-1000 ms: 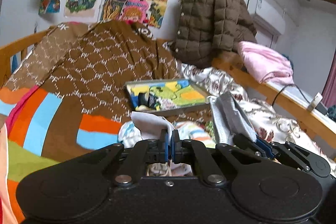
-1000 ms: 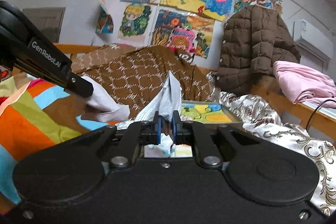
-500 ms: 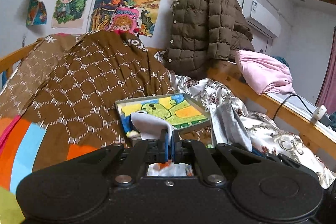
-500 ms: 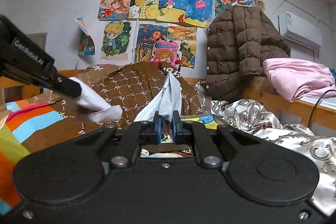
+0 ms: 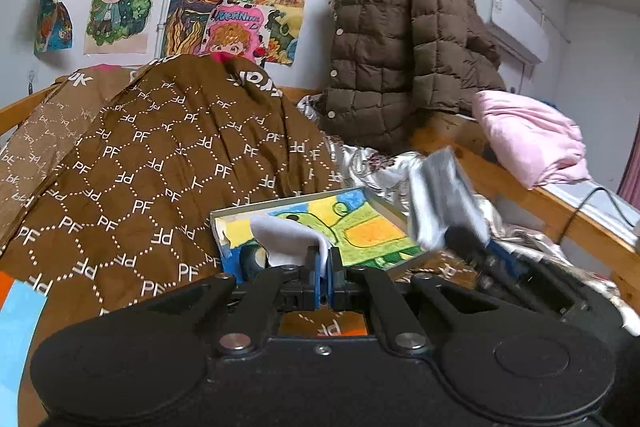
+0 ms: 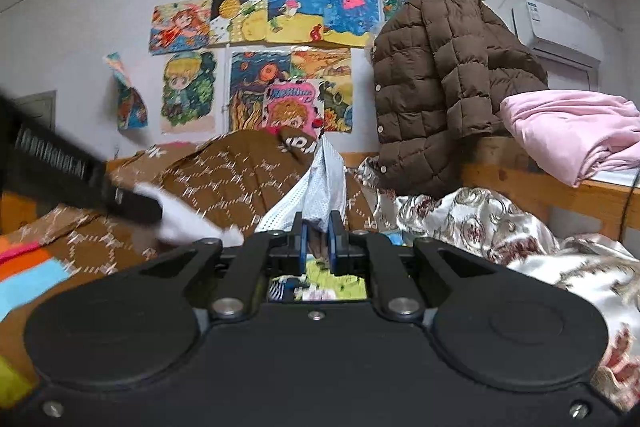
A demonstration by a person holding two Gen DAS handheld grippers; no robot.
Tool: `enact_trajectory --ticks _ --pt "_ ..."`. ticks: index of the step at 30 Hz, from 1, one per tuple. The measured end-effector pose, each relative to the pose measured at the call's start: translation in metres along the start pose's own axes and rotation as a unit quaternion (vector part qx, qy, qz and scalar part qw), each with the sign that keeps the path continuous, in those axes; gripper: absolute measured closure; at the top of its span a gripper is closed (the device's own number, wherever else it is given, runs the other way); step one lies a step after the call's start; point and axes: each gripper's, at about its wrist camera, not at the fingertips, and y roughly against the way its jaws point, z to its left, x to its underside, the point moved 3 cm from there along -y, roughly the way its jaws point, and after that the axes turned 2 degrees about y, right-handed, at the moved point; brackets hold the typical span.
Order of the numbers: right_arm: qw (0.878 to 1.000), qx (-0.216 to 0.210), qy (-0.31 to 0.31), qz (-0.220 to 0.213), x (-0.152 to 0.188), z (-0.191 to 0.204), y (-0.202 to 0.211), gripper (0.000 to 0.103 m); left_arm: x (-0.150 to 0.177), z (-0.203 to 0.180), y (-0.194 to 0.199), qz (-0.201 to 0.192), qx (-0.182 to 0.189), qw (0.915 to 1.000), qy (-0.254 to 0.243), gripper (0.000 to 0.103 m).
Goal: Organize soft objects
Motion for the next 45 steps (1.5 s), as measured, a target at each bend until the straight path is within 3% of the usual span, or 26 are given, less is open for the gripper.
enact_trajectory --ticks 7,15,22,31,45 --pt "0.999 0.011 -0.044 0.001 -0.003 -0.01 -0.04 0.098 -0.014 0.007 -0.059 0.01 -0.023 0.9995 0.02 0.101" --pt "0.992 -0.014 -0.107 0.062 0.028 -0.038 -0.078 0.098 -0.013 -0.006 -0.118 0.035 -0.046 0.9983 -0.004 0.101" --pt "0.983 -0.015 -0.12 0.141 0.062 -0.057 -0.121 0.098 -0.004 -0.006 -0.162 0.046 -0.076 0.996 -0.015 0.1" --pt "0.974 -0.029 -0.126 0.186 0.073 -0.057 -0.168 0.098 0.003 0.002 -0.204 0.054 -0.087 0.9948 -0.004 0.1" --pt "0.958 -0.071 -0.172 0.218 0.085 -0.06 -0.213 0.097 0.018 0.019 -0.247 0.095 -0.108 0.9896 0.001 0.099"
